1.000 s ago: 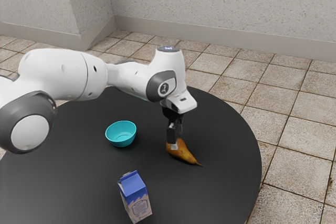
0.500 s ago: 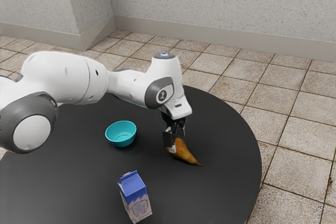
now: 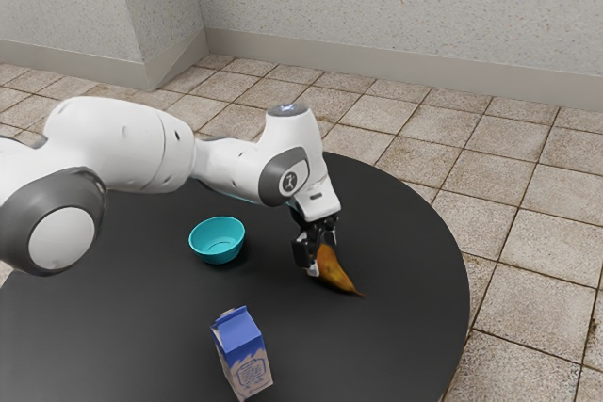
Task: Place the pear in the bowl.
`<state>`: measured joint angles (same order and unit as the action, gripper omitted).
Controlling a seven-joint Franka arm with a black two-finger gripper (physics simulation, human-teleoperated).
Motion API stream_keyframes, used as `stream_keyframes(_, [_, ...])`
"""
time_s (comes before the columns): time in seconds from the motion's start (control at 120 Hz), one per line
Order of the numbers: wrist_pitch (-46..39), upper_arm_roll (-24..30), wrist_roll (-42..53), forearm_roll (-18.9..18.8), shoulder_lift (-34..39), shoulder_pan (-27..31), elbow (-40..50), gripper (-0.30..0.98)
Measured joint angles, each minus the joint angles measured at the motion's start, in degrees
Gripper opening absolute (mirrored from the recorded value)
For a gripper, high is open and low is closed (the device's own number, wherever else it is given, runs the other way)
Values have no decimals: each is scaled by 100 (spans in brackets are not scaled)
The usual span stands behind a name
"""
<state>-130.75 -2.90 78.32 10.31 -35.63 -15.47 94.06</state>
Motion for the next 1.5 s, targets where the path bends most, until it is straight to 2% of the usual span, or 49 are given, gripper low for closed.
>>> stream_keyframes(0.125, [-32,0,36,133,9,0,10,52])
stream_keyframes(0.483, [64,-276,18,212,329,-2,29,28])
stream_keyframes(0.608, [223,-555,-2,210,523,0,29,24])
stream_keyframes(0.783, [569,-1313,-27,205,713,20,26,19])
stream_keyframes(0.9, [758,-1606,-37,202,719,111,32,16])
stream_keyframes(1.15, [941,-1728,-66,190,883,166,381,9])
stream_keyframes(1.275, [969,-1766,-80,185,935,168,516,10])
stream_keyframes(1.5, [1245,-1775,-87,206,948,166,492,43])
